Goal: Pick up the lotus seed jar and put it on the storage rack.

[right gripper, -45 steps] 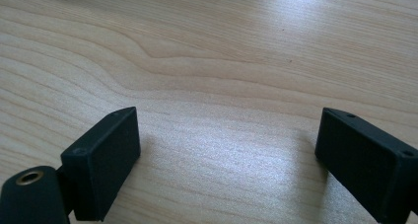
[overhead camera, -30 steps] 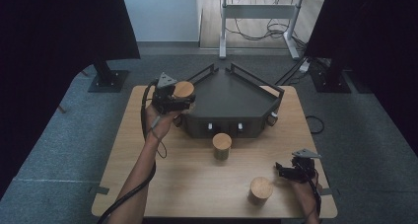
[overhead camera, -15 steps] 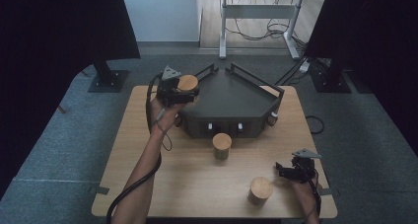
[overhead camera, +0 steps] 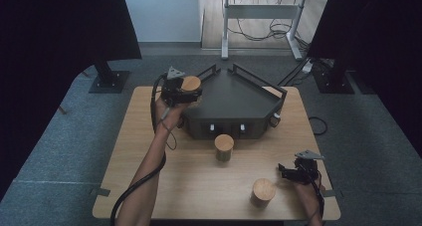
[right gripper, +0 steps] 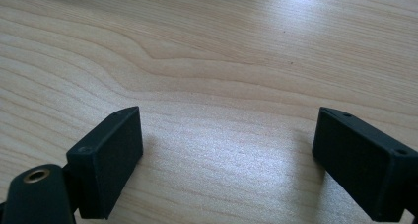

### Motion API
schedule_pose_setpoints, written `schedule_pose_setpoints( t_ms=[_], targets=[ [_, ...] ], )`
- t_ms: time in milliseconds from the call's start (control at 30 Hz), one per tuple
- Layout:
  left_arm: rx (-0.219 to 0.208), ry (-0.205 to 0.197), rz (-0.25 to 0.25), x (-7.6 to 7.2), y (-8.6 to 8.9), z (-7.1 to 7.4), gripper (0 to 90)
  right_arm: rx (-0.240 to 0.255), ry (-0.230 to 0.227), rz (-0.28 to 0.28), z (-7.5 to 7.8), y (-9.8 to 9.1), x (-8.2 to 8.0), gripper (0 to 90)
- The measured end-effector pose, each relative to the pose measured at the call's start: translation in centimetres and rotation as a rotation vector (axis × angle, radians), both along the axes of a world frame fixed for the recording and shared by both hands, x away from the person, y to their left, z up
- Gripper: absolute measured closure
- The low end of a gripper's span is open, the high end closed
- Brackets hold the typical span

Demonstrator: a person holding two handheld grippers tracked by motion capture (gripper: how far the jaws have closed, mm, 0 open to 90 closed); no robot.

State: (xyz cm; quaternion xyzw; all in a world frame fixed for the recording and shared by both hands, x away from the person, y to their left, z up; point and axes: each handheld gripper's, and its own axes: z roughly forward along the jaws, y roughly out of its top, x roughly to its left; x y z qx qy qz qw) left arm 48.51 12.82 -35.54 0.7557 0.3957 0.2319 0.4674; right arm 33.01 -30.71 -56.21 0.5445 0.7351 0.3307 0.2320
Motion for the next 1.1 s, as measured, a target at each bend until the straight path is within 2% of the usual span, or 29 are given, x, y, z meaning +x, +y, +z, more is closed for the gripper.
schedule_pose_setpoints(
  t_ms=[167, 367, 500, 833, 1100],
  targets=[
    [0.027, 0.001, -0.007, 0.2, -1.0, -0.7, 25.9, 0.000, 0.000, 0.000, 0.0, 0.0, 0.0, 11.5],
    [0.039, 0.011, -0.013, 0.5, -2.0, -1.4, 26.0, 0.000, 0.000, 0.001, 0.0, 0.0, 0.0, 11.5],
    [0.056, 0.012, 0.000, 0.8, -2.3, -1.7, 25.9, 0.000, 0.000, 0.001, 0.0, 0.0, 0.0, 11.5],
    [0.032, 0.022, 0.028, 1.2, -1.8, -2.0, 25.9, 0.000, 0.000, 0.002, 0.0, 0.0, 0.0, 11.5],
    [0.050, 0.016, 0.027, 1.4, -2.3, -2.3, 25.9, 0.000, 0.000, 0.002, 0.0, 0.0, 0.0, 11.5]
  ],
)
